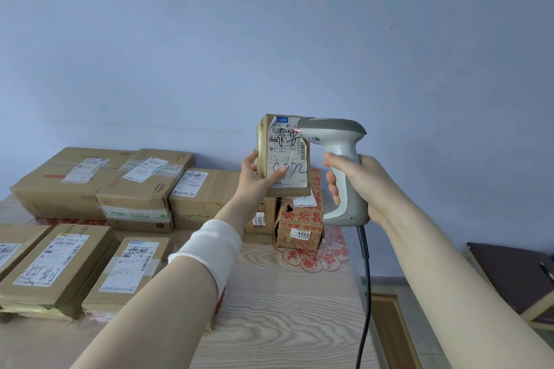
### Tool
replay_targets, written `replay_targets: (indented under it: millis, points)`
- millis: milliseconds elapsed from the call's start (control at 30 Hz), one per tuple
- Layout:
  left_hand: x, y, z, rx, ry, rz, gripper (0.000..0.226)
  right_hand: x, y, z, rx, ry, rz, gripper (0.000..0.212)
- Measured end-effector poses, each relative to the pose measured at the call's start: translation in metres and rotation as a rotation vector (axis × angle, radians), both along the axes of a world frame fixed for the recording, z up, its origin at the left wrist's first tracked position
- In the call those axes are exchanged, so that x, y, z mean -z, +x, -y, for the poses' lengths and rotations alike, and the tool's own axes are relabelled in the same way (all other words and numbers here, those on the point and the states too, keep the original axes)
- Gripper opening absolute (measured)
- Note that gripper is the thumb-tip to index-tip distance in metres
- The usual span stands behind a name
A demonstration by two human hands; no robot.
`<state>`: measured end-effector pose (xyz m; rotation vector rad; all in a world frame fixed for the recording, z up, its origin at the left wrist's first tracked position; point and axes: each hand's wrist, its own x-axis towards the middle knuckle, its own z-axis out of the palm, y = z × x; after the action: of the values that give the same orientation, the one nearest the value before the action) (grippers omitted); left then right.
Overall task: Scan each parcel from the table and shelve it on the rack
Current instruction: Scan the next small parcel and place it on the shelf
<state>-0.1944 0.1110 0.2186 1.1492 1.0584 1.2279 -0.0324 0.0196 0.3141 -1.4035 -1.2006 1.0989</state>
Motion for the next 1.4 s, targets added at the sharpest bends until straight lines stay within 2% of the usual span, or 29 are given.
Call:
replay_targets:
  millis: [300, 433, 633, 767, 867, 1133, 1300, 1400]
  points:
    - [0.001, -0.005, -0.003, -0.003, -0.002, -0.002, 0.078, 0.002, 0.000, -0.002, -0.012, 0.000, 0.007, 0.015]
    - [0.000, -0.008, -0.001, -0.009, -0.003, 0.007, 0.077, 0.003, 0.000, -0.001, -0.029, 0.004, 0.011, 0.022]
    - [0.004, -0.032, 0.013, -0.114, -0.042, -0.021, 0.080, 0.007, -0.019, 0.001, -0.145, -0.047, -0.152, 0.022]
    - [0.012, -0.068, 0.041, -0.232, -0.081, 0.035, 0.074, 0.017, -0.050, -0.003, -0.223, -0.111, -0.266, 0.027]
    - [0.020, -0.108, 0.064, -0.335, -0.129, 0.062, 0.076, 0.028, -0.084, -0.004, -0.310, -0.175, -0.322, 0.030]
    - [0.037, -0.239, 0.156, -0.623, -0.197, 0.126, 0.066, 0.055, -0.220, 0.020, -0.645, -0.290, -0.321, 0.038]
    - [0.029, -0.343, 0.231, -0.744, -0.147, 0.145, 0.092, 0.055, -0.329, 0.058, -0.808, -0.339, -0.296, 0.042]
    - [0.023, -0.414, 0.280, -0.810, -0.123, 0.134, 0.083, 0.056, -0.408, 0.088, -0.871, -0.387, -0.351, 0.036]
